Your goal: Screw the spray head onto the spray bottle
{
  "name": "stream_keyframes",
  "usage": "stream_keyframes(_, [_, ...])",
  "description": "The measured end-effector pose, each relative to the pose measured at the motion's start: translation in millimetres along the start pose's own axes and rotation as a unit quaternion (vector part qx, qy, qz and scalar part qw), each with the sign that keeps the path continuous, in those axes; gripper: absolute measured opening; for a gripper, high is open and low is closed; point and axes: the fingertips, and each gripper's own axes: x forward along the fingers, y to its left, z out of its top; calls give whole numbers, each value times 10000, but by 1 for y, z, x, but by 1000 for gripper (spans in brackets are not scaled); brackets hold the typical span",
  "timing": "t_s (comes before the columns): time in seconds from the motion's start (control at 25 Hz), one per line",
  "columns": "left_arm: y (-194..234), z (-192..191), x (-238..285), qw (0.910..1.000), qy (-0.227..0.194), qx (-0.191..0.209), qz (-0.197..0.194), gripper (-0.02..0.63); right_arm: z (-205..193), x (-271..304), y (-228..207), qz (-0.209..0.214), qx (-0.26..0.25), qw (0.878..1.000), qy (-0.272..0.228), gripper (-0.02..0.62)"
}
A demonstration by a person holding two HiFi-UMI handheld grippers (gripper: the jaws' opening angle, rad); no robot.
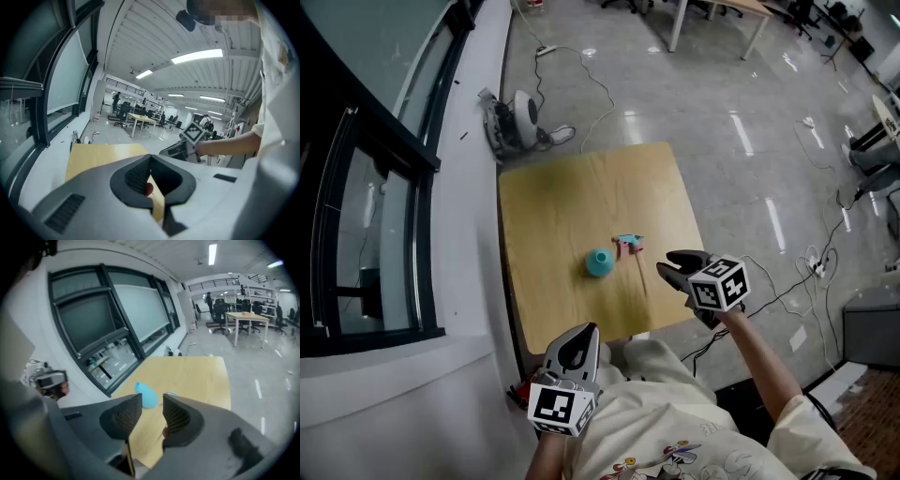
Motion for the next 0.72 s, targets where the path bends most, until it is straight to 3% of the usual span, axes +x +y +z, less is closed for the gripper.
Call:
stream_keyframes(0.16, [13,-13,1,9998,78,-40,-188,5,-18,87,-47,-594,633,9886,1234,124])
stream_keyframes(0.4, [24,-24,-5,9978,336,231,-515,5,-48,178,-85,-885,1247,9510,2687,143])
stream_keyframes(0.6, [54,-28,-9,9977,448,159,-487,5,-53,201,-75,-822,1668,9259,3287,141])
stream_keyframes(0.72, [67,-32,-8,9980,510,112,-346,5,-63,204,-76,-828,1802,9244,3259,138])
